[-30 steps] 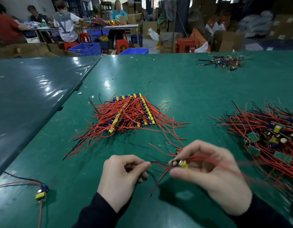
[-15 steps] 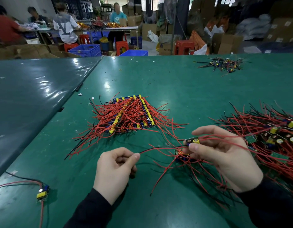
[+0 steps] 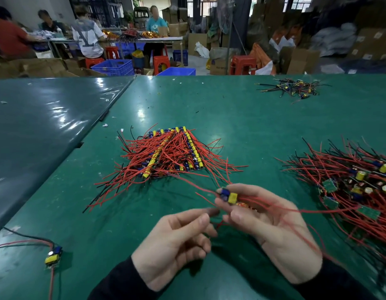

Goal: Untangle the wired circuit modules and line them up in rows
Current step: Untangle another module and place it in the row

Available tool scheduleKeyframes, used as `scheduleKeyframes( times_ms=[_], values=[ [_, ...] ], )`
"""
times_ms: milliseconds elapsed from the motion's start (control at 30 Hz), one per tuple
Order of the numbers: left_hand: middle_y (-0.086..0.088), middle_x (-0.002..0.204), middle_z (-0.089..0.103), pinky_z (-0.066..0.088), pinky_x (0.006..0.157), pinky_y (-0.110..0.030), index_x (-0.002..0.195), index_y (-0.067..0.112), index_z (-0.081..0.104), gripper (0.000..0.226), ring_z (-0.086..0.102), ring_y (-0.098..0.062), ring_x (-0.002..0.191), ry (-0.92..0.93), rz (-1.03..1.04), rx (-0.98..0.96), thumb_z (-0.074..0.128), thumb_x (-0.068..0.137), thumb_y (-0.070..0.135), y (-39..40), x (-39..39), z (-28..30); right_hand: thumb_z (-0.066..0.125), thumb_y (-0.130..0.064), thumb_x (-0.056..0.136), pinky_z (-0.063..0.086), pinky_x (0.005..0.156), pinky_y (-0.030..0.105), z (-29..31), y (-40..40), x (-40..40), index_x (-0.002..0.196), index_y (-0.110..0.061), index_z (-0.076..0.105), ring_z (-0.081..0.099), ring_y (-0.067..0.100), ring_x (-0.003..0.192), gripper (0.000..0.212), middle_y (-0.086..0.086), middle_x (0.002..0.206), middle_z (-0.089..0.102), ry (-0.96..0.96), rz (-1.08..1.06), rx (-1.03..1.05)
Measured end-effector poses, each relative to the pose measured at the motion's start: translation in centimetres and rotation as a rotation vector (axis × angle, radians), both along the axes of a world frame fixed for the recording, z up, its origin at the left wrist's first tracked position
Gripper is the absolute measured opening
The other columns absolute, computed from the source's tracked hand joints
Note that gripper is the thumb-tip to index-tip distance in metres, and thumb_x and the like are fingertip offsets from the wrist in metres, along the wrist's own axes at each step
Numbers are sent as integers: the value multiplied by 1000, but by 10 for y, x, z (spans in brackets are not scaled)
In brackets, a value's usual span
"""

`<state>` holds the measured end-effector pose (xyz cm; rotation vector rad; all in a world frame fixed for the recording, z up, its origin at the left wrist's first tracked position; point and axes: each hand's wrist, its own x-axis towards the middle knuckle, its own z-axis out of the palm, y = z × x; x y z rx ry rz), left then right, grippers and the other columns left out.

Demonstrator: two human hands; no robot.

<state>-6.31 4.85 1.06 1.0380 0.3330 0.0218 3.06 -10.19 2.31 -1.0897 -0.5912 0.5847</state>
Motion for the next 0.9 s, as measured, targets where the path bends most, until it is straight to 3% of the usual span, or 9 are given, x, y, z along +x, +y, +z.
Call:
scheduleKeyframes(
  times_ms=[100, 233, 333, 467, 533, 600, 667, 800, 900],
  values=[
    [-4, 58, 58, 42, 39, -15, 97, 19, 76, 38, 50, -8, 42, -140, 170, 107, 69, 60, 25, -1, 3, -2, 63, 12, 75, 54, 86, 32, -10, 2, -9, 116, -8, 65, 62, 27, 113, 46, 9, 120, 66, -67, 200, -39],
    [-2, 54, 57, 38, 39, -13, 83, 10, 78, 29, 47, -5, 42, -193, 287, 162, 68, 59, 24, 7, 1, 3, 48, 14, 84, 52, 91, 33, -10, -2, -7, 130, -15, 52, 58, 22, 119, 55, -4, 131, 59, -182, 354, -178],
    [-2, 54, 56, 38, 38, -13, 78, 4, 76, 24, 47, -6, 41, -182, 250, 119, 64, 64, 19, 14, -2, 8, 42, 18, 83, 53, 88, 32, 1, -7, 1, 116, -21, 66, 66, 21, 107, 57, 0, 113, 70, -266, 415, -278],
    [-7, 55, 58, 37, 36, -15, 75, 1, 76, 16, 48, -10, 39, -196, 121, 160, 71, 63, 10, 16, -6, 10, 52, -4, 79, 56, 65, 33, 4, -4, 2, 98, -5, 62, 70, 33, 76, 22, 21, 89, 72, -29, 301, -262],
    [-8, 54, 58, 37, 35, -15, 77, 1, 76, 13, 49, -11, 38, -213, 55, 214, 73, 65, 6, 13, -6, 9, 62, -28, 77, 55, 59, 31, 1, -2, -2, 97, -4, 56, 68, 31, 66, 32, 22, 83, 70, 41, 356, -320],
    [-15, 56, 55, 36, 36, -15, 80, -1, 75, 19, 47, -12, 36, -225, 6, 313, 71, 71, 14, 8, -6, 8, 64, -38, 80, 53, 53, 27, -2, 2, -7, 101, 0, 56, 67, 25, 59, 44, 19, 77, 69, 13, 409, -368],
    [-19, 60, 54, 34, 36, -15, 81, -4, 74, 26, 44, -12, 35, -243, 0, 411, 72, 73, 21, 5, -5, 6, 60, -34, 87, 54, 54, 30, -4, 4, -12, 106, -1, 61, 65, 23, 58, 38, 18, 76, 69, -74, 408, -387],
    [-6, 58, 64, 40, 41, -17, 86, 8, 77, 19, 50, -11, 42, -236, 56, 438, 70, 69, 13, 1, -4, 3, 53, -31, 92, 52, 55, 36, -7, 4, -17, 93, -13, 67, 61, 23, 55, 22, 14, 68, 67, -180, 358, -404],
    [-8, 60, 65, 45, 46, -20, 79, 6, 77, 14, 54, -14, 43, -268, 89, 443, 71, 67, 8, 0, -3, 2, 53, -30, 91, 51, 65, 50, -8, 4, -18, 88, -12, 66, 62, 39, 65, 22, 24, 80, 67, -217, 322, -402]
  ],
)
